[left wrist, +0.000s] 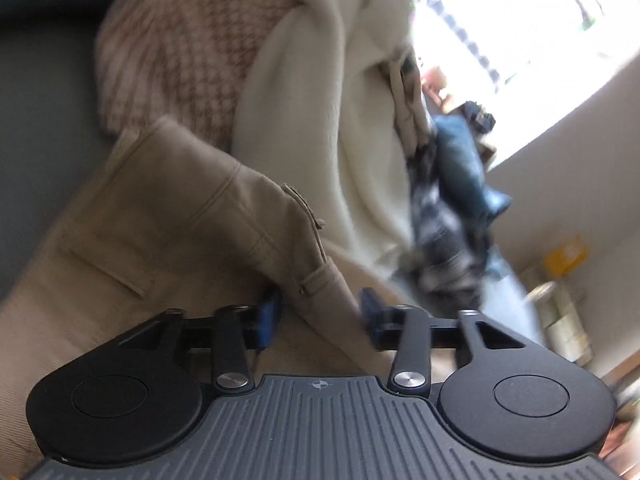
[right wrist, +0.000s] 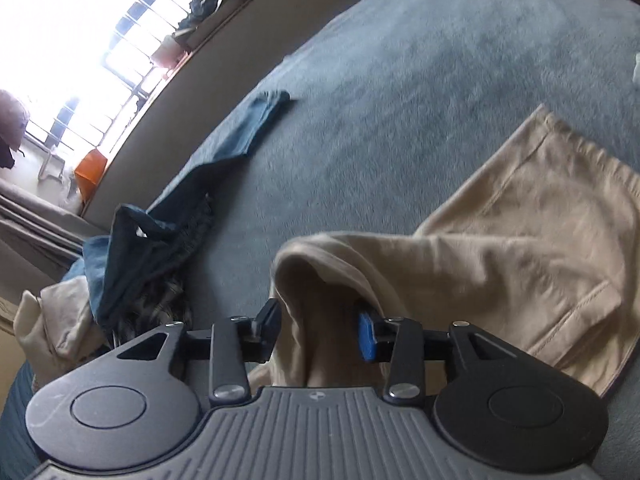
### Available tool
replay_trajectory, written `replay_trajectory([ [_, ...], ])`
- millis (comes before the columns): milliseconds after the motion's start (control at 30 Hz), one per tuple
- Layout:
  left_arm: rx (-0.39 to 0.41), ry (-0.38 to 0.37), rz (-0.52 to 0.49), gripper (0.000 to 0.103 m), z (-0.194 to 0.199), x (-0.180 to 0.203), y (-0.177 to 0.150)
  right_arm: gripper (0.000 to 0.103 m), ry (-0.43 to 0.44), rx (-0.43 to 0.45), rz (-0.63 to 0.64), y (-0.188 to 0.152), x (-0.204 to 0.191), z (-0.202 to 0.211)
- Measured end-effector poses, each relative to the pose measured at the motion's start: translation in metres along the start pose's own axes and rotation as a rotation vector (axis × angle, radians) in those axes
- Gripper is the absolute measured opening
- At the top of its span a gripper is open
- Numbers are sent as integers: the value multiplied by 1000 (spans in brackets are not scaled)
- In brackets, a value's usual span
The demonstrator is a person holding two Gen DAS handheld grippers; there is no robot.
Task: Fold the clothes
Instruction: 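Lift the beige trousers off the blanket with both grippers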
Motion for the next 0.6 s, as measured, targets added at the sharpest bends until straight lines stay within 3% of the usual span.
replay_trajectory([
  [67,18,-40,70,67,8,0,7,50,11,-20,31,-14,1,-4],
  [167,40,-91,170,68,22,-2,15,51,19,-28,8,-20,7,2],
  [333,58,-113,190,68,59,2,18,51,49,15,-77,-9,17,24],
  [467,28,-71,144,69,100,2,5,53,142,29,-153,-13,21,50],
  [600,-6,4,146,70,136,-14,-24,59,255,-62,-225,-53,22,63],
])
Point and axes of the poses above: each gripper's, at about its wrist camera, not at the fingertips, and z roughly against the way its jaws point, x to its right, y to its top, the point moved 10 cm from there along -z, roughly the way its jaws point, and after that the axes turned 1 degree about y, right-handed, at the moved point
